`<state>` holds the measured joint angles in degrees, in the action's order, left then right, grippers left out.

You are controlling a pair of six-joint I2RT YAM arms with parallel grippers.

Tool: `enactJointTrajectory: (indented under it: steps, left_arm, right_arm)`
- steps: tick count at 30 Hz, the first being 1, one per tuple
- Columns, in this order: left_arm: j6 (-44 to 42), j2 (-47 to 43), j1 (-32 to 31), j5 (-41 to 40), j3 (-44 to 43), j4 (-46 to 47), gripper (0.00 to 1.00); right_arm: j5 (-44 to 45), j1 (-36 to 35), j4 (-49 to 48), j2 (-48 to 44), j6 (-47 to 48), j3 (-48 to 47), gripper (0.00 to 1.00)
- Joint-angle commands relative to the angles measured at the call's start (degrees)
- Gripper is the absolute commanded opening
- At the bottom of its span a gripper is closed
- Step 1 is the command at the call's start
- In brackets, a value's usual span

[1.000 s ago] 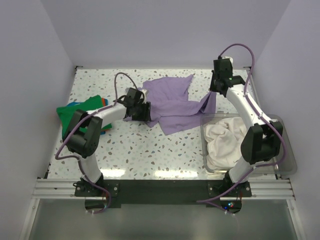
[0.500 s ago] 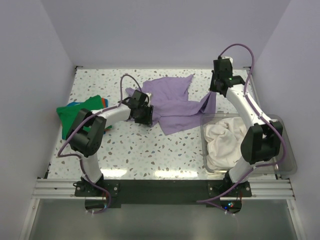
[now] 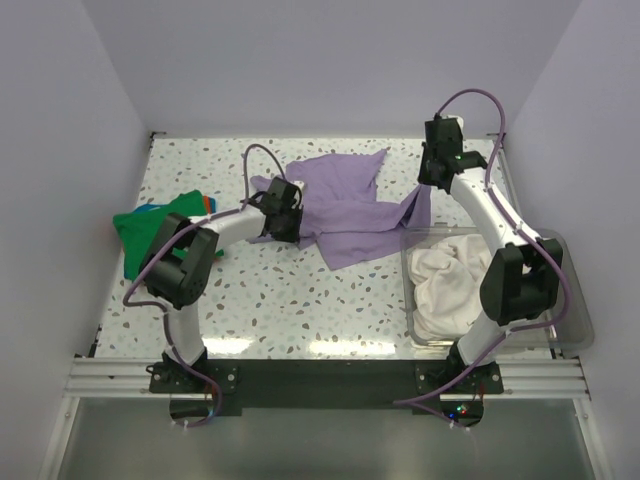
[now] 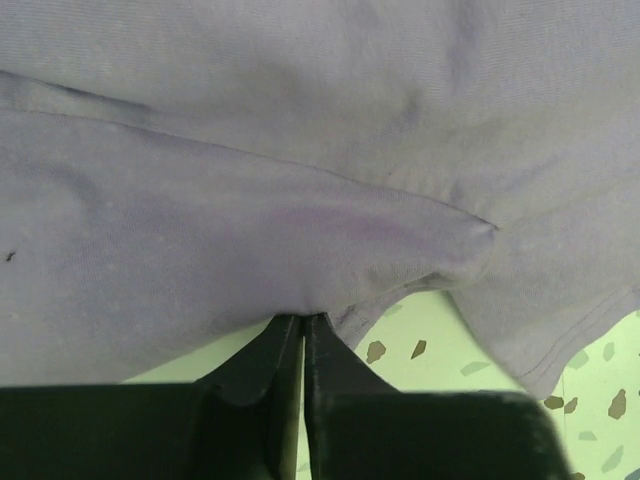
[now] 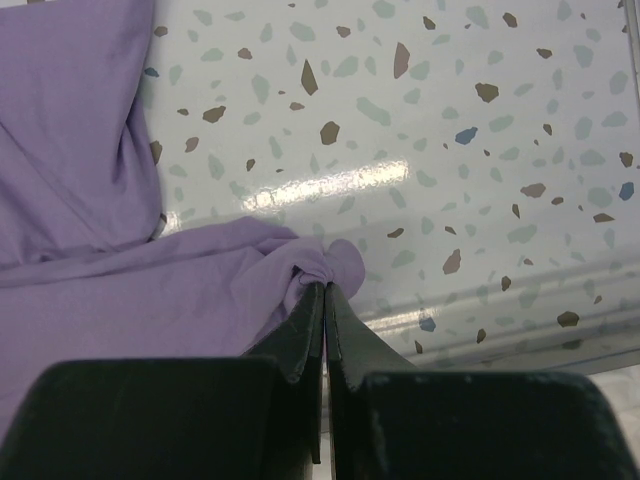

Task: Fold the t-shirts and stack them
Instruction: Flatten the tshirt out

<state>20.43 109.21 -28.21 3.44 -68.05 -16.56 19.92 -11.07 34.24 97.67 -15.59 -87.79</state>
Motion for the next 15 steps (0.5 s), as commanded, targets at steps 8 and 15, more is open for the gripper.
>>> enactJointTrajectory:
  steps: [8, 15]
  left_arm:
    - [-1.2, -1.2, -0.5, -3.4, -2.8, -7.3, 0.0]
    - [-2.3, -13.4, -0.5, -3.3, -3.6, -21.7, 0.0]
  right_arm:
    - [-0.1, 0.3, -1.3, 0.3, 0.1, -0.9, 0.0]
    - [0.2, 0.3, -1.2, 1.3, 0.3, -0.8, 0.0]
